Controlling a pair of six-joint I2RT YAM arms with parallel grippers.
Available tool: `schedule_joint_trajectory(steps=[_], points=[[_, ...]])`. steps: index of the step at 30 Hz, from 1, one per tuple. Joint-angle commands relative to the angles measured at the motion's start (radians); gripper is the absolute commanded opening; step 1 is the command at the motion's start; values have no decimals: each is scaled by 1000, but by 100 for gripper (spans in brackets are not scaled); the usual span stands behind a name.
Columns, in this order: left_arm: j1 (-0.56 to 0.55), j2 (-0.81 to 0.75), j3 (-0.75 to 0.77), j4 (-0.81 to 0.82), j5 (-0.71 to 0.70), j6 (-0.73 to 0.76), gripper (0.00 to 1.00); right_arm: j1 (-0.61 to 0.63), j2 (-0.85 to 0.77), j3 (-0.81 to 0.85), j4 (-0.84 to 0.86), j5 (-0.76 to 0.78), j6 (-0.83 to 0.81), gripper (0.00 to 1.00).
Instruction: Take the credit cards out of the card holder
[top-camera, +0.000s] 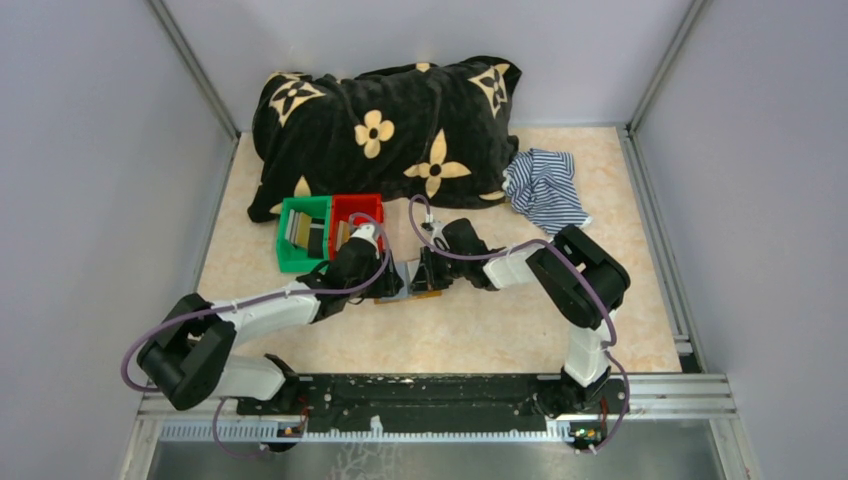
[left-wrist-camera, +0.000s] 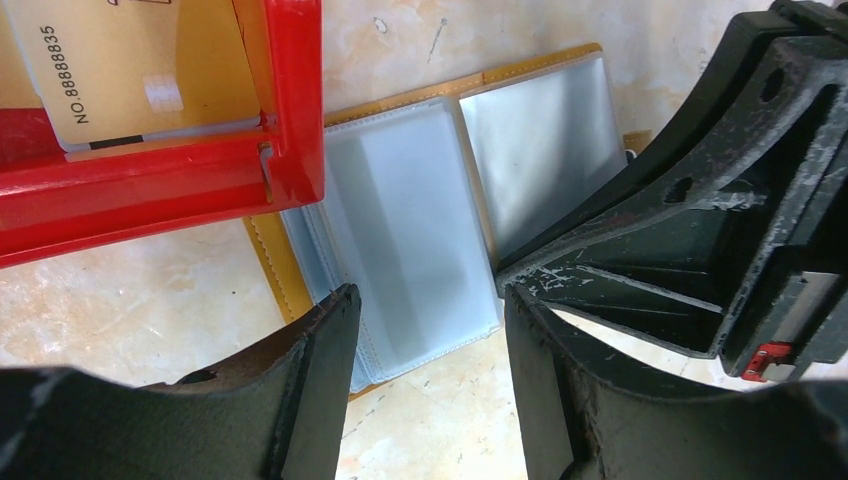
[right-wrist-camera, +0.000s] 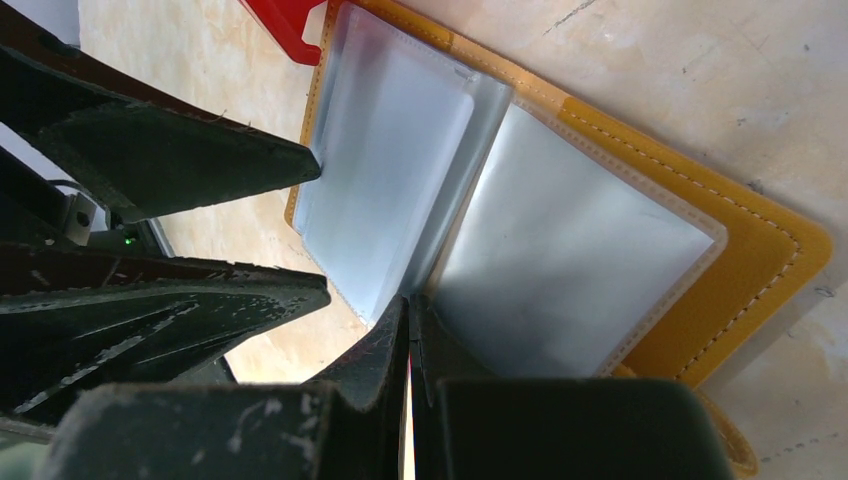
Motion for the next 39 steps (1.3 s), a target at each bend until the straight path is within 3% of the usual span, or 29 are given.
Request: schedule_joint_trajectory(steps=[1,39], points=[[3,23,15,12,11,-3,61,-3,39,-22,-38,55,-22,0],[3,95,14,220,264,-56,60,-16,56,-45,5,38,0,0]])
